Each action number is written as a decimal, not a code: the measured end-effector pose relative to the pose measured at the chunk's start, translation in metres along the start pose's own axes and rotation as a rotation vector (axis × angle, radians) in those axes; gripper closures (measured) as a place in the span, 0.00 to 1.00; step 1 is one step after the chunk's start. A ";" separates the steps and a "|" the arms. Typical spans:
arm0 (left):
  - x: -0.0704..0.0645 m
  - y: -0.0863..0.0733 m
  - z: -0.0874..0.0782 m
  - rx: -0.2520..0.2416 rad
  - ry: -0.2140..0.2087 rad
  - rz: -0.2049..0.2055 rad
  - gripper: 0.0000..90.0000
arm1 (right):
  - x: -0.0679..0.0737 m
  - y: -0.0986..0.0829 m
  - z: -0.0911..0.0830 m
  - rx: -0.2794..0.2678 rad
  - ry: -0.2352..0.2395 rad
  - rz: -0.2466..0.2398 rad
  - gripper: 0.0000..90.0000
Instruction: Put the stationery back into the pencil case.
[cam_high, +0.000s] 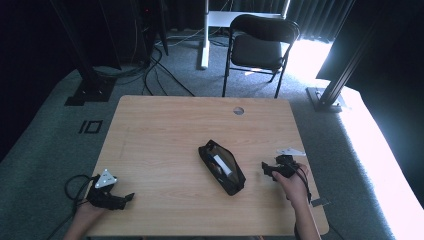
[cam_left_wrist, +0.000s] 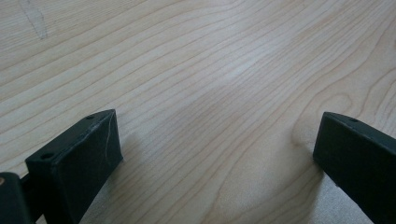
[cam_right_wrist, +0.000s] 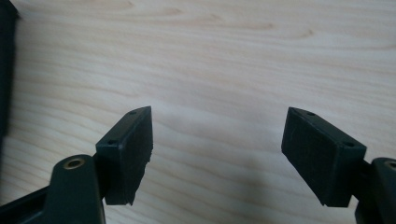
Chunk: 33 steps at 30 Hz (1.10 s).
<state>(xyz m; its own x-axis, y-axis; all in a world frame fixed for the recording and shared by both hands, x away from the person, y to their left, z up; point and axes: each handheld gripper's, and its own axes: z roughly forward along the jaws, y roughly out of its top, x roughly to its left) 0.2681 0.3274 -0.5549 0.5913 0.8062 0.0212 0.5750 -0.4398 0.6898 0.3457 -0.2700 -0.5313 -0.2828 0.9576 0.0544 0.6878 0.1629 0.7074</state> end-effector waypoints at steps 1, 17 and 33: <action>0.000 0.000 0.000 0.000 0.000 0.000 0.01 | -0.001 -0.002 0.000 0.004 0.003 0.002 0.23; 0.000 0.000 0.000 -0.001 0.000 0.000 0.01 | -0.008 -0.029 -0.001 0.018 -0.079 0.036 0.17; 0.000 0.000 0.000 -0.001 0.000 0.000 0.01 | -0.012 -0.044 -0.004 -0.041 -0.130 0.074 0.15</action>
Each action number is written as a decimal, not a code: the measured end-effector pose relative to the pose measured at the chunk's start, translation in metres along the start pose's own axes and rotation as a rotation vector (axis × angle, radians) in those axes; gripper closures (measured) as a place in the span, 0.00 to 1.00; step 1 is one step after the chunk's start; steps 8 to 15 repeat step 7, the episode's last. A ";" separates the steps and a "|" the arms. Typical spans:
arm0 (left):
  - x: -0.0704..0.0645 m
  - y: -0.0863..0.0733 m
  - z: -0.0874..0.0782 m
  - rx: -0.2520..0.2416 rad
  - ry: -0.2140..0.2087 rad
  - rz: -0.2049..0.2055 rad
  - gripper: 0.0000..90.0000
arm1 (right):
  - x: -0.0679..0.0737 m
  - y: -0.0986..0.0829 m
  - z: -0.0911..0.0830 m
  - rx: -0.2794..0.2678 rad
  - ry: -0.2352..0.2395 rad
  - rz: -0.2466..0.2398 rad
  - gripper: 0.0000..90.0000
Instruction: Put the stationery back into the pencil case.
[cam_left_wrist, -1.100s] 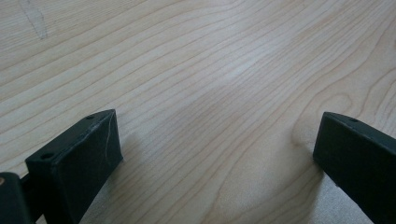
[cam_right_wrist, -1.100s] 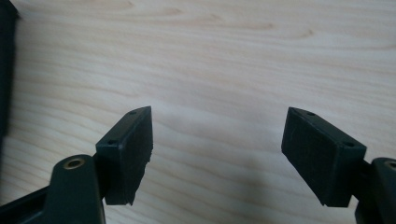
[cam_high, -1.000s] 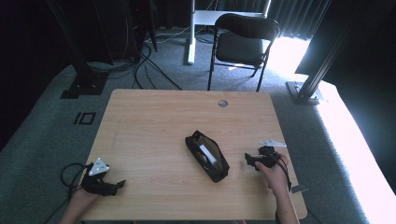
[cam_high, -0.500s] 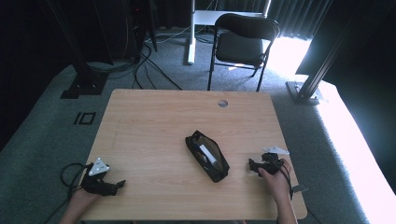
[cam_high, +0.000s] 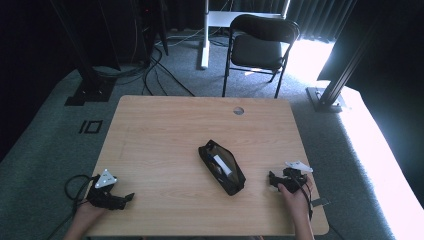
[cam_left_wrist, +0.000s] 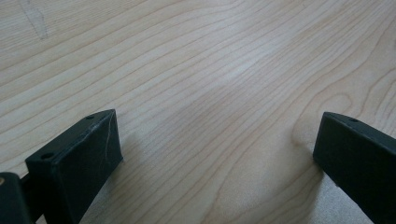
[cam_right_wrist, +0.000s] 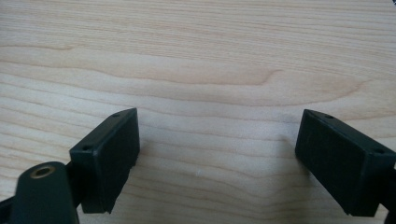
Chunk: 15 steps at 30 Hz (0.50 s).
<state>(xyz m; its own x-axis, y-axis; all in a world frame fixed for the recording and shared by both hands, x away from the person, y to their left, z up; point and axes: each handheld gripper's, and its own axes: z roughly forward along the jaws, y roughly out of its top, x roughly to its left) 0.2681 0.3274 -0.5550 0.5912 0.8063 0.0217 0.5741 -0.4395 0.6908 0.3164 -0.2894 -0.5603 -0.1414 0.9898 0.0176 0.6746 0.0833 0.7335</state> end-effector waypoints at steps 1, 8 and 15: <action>0.000 0.000 0.000 0.000 0.000 0.000 0.01 | 0.000 0.000 0.000 0.000 0.000 0.000 0.14; 0.000 0.000 0.000 0.000 0.000 0.000 0.01 | 0.000 0.000 0.000 0.000 -0.003 0.002 0.14; 0.000 0.000 0.000 0.000 0.000 0.000 0.01 | 0.000 0.000 0.000 0.000 -0.003 0.002 0.14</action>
